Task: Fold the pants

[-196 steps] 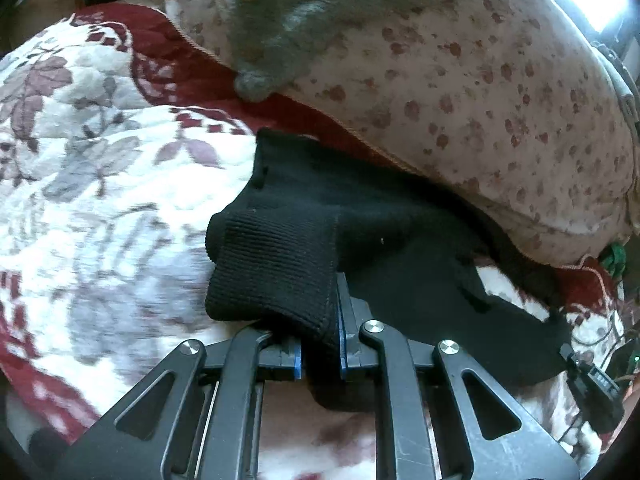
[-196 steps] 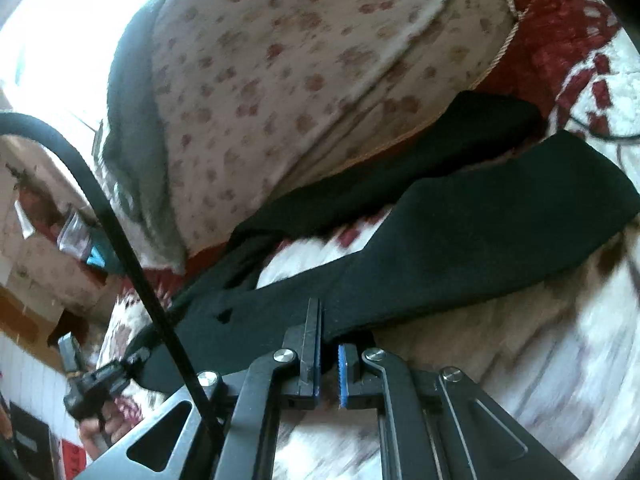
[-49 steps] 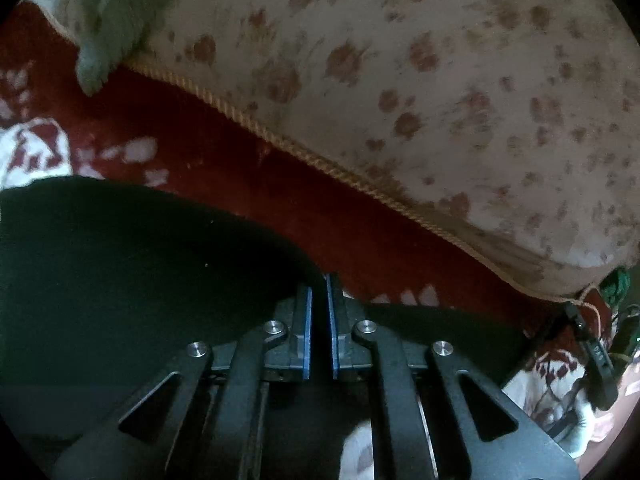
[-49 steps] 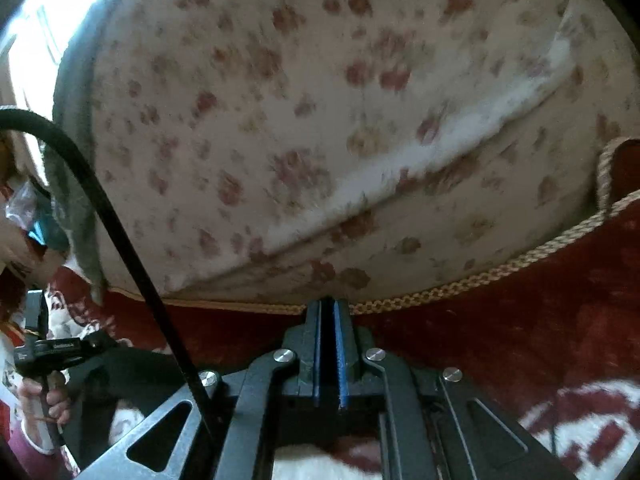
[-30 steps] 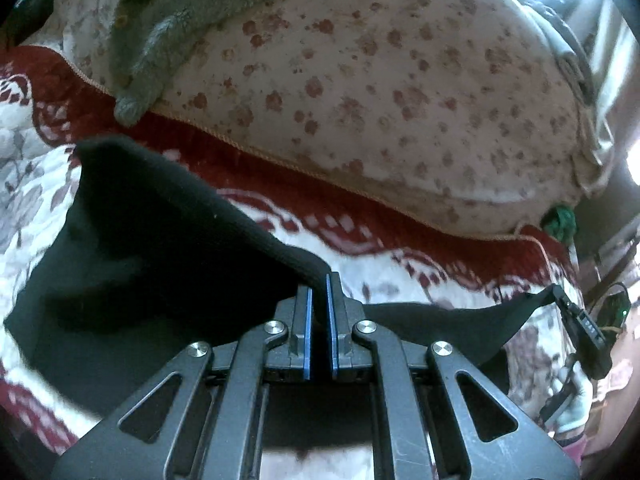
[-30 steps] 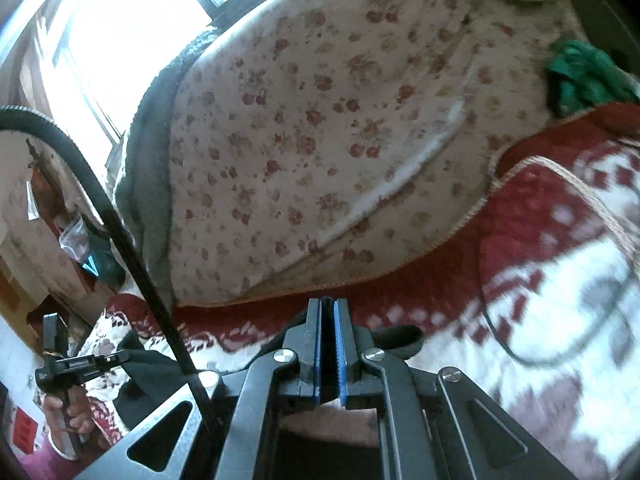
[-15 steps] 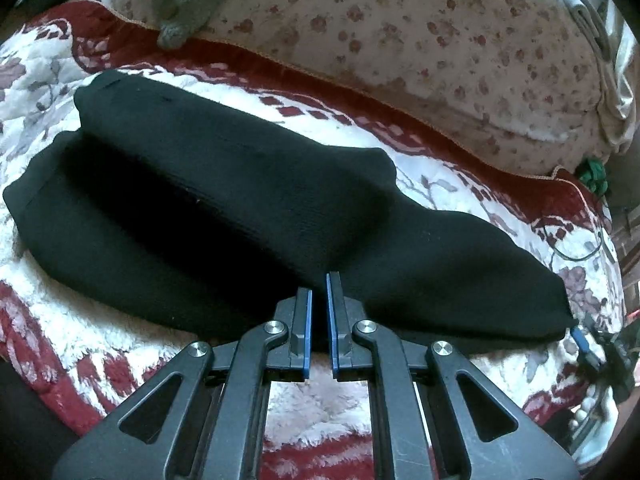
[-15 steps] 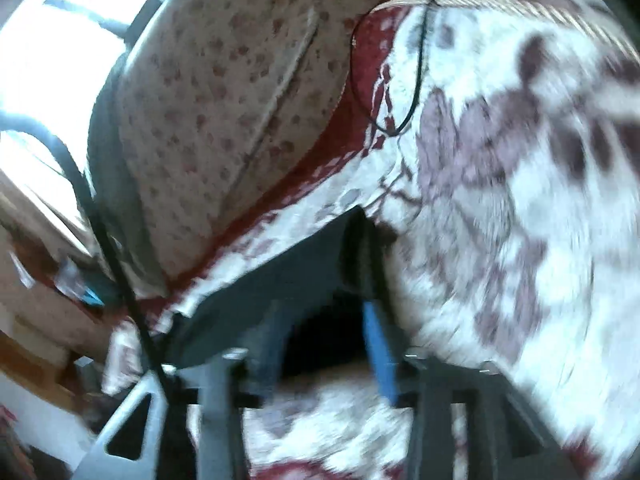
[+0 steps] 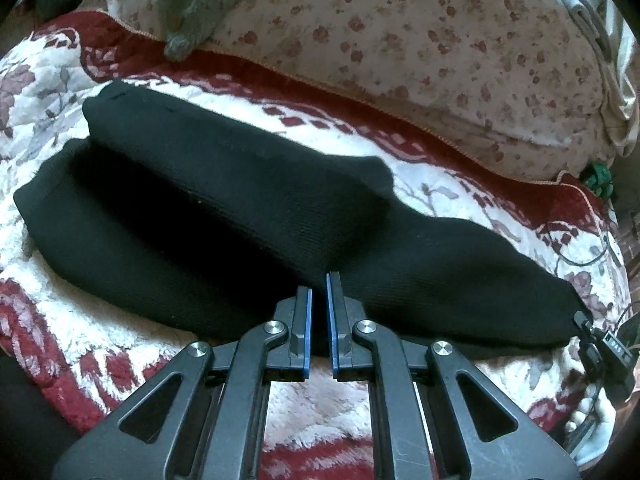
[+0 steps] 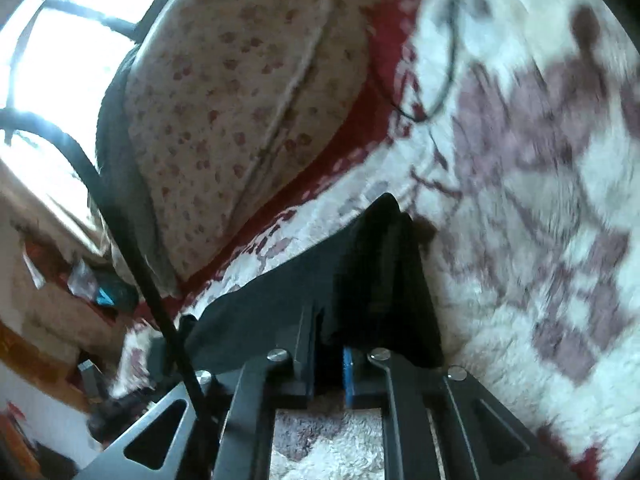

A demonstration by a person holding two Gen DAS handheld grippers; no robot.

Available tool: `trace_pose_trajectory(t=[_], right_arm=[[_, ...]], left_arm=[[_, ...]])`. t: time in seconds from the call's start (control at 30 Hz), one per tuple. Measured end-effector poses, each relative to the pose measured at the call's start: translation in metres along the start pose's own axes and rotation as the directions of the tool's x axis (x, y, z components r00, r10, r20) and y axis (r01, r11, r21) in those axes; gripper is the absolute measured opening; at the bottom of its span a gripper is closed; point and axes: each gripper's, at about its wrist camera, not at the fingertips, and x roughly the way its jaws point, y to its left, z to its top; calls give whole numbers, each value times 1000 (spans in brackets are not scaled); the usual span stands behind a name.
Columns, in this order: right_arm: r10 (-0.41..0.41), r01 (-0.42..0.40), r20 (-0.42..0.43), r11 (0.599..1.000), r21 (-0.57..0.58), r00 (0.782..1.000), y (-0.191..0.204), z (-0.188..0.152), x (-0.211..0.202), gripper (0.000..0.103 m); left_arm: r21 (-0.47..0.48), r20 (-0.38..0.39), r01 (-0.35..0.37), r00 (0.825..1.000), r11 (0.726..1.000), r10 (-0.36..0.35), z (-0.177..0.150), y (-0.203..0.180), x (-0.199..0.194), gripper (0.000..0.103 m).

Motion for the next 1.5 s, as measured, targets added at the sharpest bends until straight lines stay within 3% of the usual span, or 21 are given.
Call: trace_pose_trajectory(t=[0.2,0.33,0.4,0.47,0.53,0.7,0.83,0.93,1.17,1.37,1.5], right_arm=[[-66,66,14,997,-29,998,-5,1,-11,7],[-155,153,-37,987,-56,987,-6,-4,2,7],[-205,203,-23,976,-74,978,1,-4,-1,11],[-215,215,-9,976,-38,976,2,-2,-7,28],[-204,204,13,979,-11,979,5,-2,-15,37],[-124,133,70,983,-128,990,48,-7,-22,38],[36,-44,-36,966,-256,999,97,-26,12,42],[106,-150,-135,916,-373,985,142,-50,49,42],[166,-332,-327,758,-561,930,245,-106,137,42],[164,-404,-414,691,-599,895,293,-133,189,42],[107,-390,-424,633,-669,899,310,-153,211,42]], left_arm=[[30,23,6,1000,1000,-6,-11,-10,-5,5],[-18,-26,21,999,1000,-21,-14,-1,8,5],[-37,-12,31,999,999,-31,-14,5,4,5],[-49,7,52,999,997,-52,-11,12,-8,5],[-53,27,63,998,997,-61,-9,20,-21,5],[-97,75,48,996,994,-41,1,56,-46,43],[-172,73,9,997,985,4,12,93,-48,47],[-217,60,-8,998,976,22,21,116,-43,46],[-306,59,-22,997,952,42,43,156,-27,46],[-322,44,-13,999,947,29,72,173,-8,46],[-311,47,-7,999,950,23,85,175,-2,46]])
